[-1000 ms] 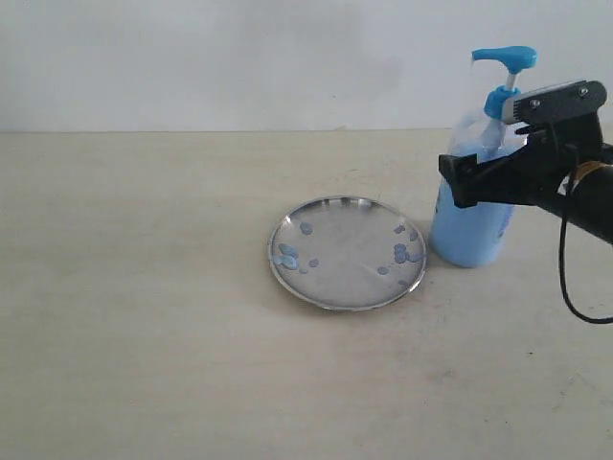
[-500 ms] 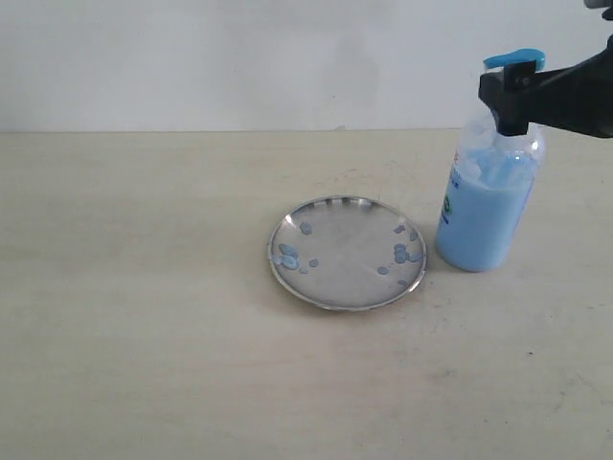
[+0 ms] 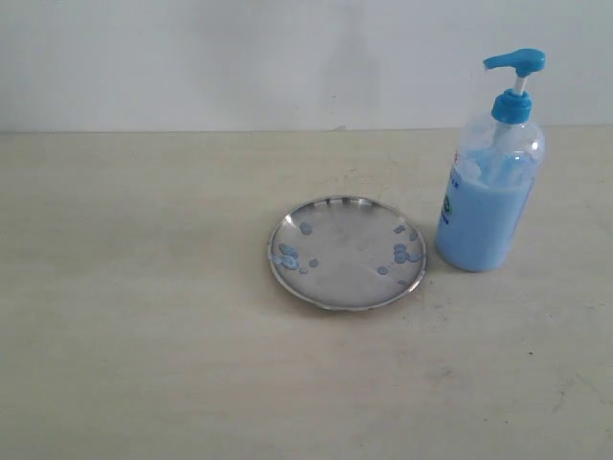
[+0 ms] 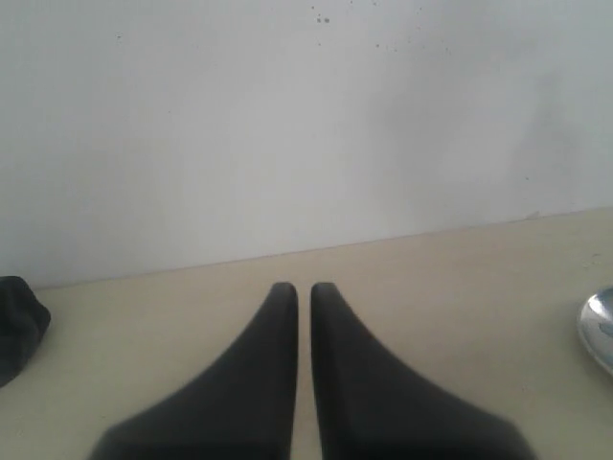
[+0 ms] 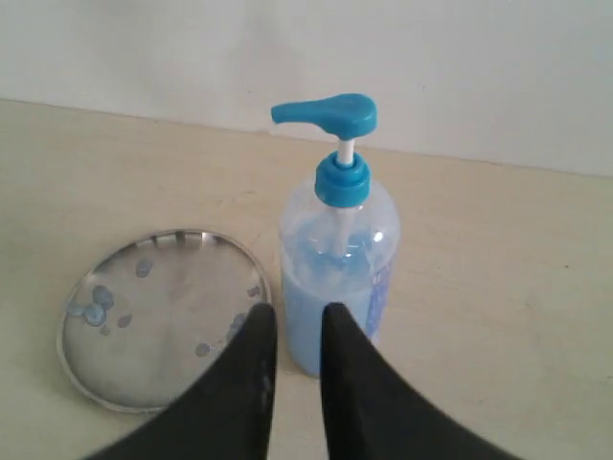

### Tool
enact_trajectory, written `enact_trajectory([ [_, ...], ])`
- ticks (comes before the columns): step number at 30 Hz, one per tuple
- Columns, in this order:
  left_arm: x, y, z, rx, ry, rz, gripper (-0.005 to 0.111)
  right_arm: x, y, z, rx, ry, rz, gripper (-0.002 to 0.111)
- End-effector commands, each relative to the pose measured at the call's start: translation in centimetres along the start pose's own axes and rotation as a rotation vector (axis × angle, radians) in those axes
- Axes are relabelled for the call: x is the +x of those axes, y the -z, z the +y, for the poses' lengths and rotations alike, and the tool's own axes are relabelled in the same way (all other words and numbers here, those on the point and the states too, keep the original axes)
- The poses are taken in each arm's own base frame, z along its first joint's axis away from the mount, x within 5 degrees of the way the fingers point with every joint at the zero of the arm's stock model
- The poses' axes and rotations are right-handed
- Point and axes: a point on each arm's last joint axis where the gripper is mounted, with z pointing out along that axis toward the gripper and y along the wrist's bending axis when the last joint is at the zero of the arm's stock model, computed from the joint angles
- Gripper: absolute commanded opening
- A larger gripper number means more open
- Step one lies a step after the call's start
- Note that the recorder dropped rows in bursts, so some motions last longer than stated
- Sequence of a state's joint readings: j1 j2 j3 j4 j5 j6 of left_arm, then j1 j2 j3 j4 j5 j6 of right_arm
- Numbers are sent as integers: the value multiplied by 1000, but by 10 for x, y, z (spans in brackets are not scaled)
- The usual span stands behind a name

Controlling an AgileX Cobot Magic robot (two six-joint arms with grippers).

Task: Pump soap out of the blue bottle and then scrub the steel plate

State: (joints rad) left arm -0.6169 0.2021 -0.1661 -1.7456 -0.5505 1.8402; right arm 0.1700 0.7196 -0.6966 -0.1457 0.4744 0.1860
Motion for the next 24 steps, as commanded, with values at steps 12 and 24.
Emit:
enact_trajectory([
  [12,1,0,0,5,40,1,4,117,32,-2,-105,-60,-472,1],
  [24,1,0,-1,7,89,0,4,170,8,-3,-99,-226,-133,1],
])
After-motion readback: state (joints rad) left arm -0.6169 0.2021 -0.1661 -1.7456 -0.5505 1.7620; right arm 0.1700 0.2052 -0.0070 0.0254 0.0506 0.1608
